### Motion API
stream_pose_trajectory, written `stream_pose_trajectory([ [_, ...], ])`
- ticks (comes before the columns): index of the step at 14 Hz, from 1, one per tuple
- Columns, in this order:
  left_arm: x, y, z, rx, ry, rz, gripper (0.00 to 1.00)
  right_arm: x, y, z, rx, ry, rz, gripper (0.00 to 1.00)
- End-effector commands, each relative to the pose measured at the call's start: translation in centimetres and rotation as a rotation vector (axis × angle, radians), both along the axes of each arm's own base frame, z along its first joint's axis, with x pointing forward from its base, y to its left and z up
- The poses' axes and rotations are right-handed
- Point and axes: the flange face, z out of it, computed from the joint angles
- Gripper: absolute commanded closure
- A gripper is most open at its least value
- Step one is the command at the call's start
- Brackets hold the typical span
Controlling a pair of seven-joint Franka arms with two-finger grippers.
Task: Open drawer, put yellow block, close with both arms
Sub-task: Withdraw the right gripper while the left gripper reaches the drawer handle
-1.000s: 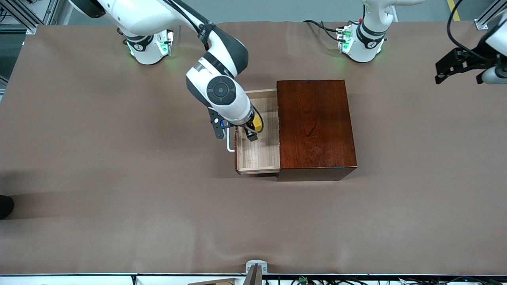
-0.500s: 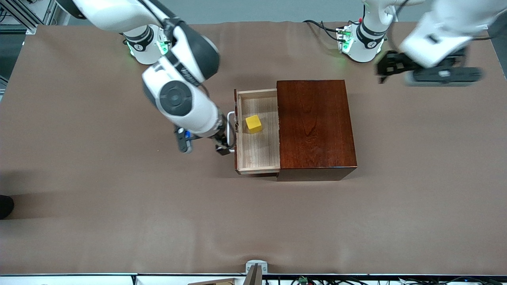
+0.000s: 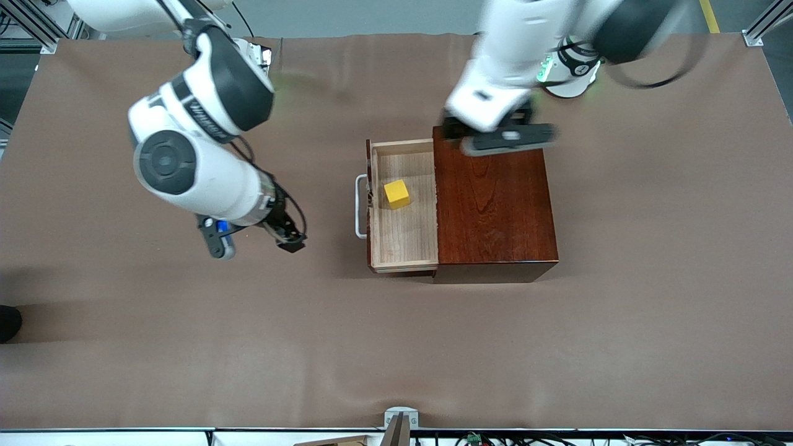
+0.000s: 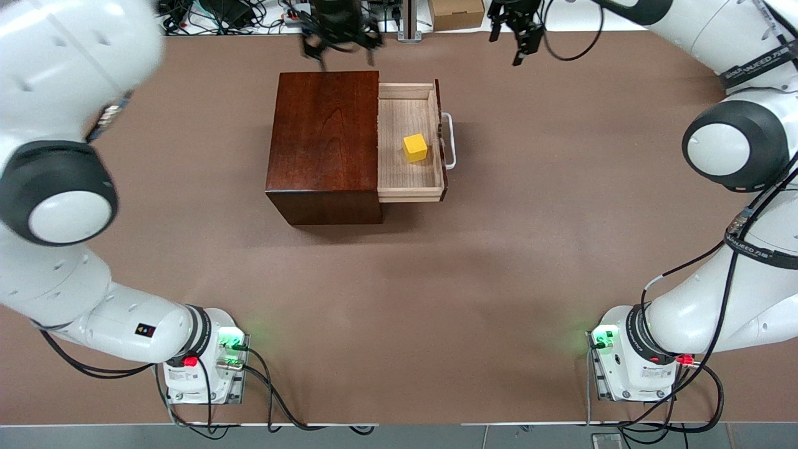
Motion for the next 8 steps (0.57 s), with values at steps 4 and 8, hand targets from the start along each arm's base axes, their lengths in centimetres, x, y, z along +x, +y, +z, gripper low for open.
stream_pose_trajectory([
  [4,-0.8,-13.7,-9.4,-0.090,-0.087,0.234,0.00,0.0,-6.2,3.7,0.006,-0.018,0.166,0.00],
  [8,-4.5,-21.6,-14.8,-0.169,-0.220,0.370,0.00,-0.1,-9.5,6.3,0.021,-0.060,0.270,0.00],
])
